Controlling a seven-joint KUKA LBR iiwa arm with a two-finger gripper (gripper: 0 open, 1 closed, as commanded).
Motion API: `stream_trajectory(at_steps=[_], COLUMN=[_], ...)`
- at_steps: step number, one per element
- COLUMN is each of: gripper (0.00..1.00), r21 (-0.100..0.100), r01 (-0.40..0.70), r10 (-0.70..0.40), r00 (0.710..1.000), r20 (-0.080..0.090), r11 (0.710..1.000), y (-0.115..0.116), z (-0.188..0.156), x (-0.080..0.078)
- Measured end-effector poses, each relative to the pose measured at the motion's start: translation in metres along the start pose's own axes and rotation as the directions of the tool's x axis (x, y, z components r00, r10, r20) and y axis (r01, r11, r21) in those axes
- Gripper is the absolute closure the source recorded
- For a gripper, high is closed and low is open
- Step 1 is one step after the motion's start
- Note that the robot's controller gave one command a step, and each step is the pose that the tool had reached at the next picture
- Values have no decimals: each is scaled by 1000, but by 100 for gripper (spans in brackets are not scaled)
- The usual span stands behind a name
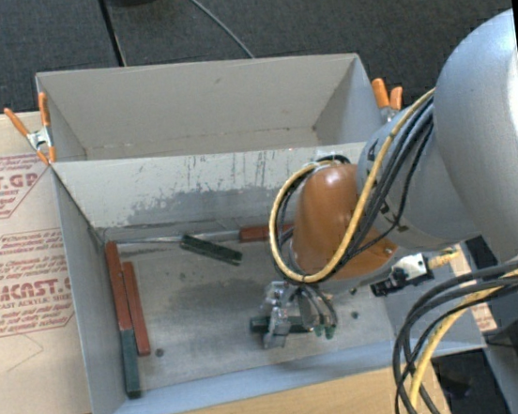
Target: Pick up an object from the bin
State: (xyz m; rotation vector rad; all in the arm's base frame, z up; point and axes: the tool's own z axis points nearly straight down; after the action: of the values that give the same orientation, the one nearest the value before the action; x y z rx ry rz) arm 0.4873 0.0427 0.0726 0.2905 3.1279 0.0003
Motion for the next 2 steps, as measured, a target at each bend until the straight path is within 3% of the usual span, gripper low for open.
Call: stream_trajectory(at_steps=[1, 2], gripper=[100, 100], r21=[1, 0], r01=[1, 1], r10=[-1, -1], r00=[1000, 1000], r20=[-7, -4], r11=[1000, 1000], y=[0, 0], z=[-9, -24], x=[2, 1])
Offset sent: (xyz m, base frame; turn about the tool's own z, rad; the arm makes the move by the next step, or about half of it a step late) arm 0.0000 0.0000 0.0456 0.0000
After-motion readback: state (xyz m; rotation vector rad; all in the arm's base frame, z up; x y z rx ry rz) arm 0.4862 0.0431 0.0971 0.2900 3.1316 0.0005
